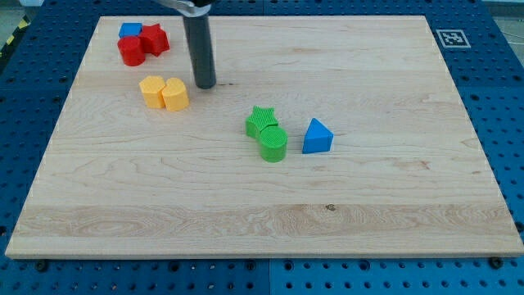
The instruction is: Slide the yellow blocks slightly to the down
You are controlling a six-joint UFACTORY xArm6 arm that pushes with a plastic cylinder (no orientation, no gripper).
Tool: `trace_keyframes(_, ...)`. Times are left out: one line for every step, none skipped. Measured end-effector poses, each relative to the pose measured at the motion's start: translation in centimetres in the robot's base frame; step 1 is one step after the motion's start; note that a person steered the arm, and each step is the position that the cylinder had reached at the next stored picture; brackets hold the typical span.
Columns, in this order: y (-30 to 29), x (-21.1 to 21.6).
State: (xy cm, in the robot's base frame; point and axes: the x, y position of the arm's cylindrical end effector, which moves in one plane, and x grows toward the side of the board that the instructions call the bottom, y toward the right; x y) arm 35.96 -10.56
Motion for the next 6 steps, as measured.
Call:
trace_keyframes(-3.2,0.0)
trace_keyframes(-6.8,-0.1)
trace_keyframes(-10.4,-1.0)
trace_keyframes(-13.7,-2.7)
trace_keyframes(-17.3,-6.2)
trace_keyframes(-19.4,-9.8)
